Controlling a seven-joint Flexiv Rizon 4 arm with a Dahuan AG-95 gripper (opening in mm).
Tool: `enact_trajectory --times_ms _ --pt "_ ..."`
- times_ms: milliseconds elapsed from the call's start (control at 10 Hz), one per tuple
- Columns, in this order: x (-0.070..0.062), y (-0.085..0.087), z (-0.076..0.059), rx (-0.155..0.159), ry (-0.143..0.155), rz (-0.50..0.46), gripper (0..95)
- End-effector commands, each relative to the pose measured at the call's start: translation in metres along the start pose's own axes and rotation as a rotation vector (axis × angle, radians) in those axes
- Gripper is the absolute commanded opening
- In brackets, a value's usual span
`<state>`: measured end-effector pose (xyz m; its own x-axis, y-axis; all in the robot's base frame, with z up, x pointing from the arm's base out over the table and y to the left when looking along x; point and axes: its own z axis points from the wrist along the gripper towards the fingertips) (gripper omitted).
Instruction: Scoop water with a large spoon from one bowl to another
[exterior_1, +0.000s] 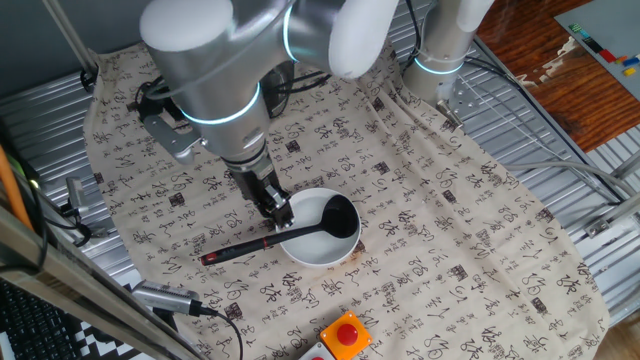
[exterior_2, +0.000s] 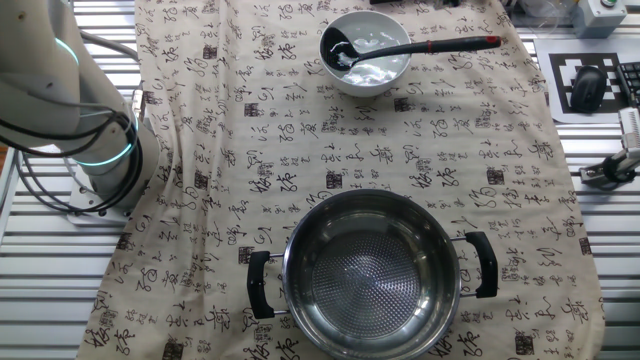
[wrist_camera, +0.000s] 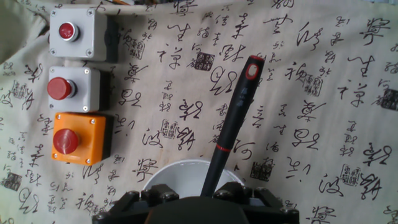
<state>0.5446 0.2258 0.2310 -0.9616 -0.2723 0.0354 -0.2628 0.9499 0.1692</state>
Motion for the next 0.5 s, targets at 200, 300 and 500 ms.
enact_trajectory --times_ms 200,300,500 --pt "-0.0019 0.0005 0.0002 0.020 0.005 0.040 57.0" --pt "-0.0019 0.0005 0.0002 0.024 0.005 0.047 57.0" --pt "-0.0019 0.0005 0.0002 0.029 -0.001 0.058 57.0"
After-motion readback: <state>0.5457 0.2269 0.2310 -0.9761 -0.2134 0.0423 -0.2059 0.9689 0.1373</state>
